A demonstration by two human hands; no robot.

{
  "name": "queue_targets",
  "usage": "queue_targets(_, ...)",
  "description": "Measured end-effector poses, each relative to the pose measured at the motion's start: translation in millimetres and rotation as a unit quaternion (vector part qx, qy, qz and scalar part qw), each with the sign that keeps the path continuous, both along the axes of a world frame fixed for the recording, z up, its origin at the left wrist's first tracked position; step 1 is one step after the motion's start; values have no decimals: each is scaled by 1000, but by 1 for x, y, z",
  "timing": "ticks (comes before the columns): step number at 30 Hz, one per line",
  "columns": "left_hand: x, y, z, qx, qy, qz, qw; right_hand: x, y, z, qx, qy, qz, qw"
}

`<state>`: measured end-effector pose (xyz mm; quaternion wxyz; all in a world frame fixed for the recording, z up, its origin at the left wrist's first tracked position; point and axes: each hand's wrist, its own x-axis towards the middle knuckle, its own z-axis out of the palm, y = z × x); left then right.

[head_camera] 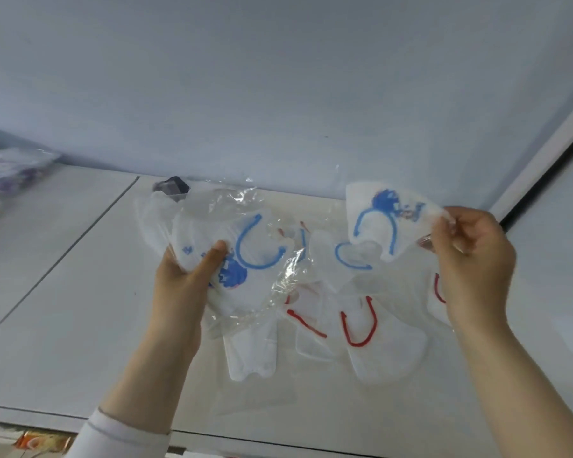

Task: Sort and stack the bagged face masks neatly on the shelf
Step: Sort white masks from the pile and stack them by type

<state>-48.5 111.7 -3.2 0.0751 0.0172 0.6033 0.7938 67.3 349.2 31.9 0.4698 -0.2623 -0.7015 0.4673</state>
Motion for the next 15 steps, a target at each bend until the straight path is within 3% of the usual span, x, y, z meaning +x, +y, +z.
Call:
queue_targets(1,1,5,-1,0,-4,-4,1000,0,-2,7,-101,41,32,993)
queue_targets(3,7,15,-1,5,-12,-20,1000,-2,-9,14,-288,71,141,944)
queue_targets(6,15,27,1,4,-13,-45,999,-6,-19,10,-417,40,214,883)
queue_targets(9,19,32,5,9,-2,-63,998,-4,-23,4,-395,10,195,898)
queue_targets(15,19,25,9,28,15,-61,998,2,-16,4,-187,-1,112,976)
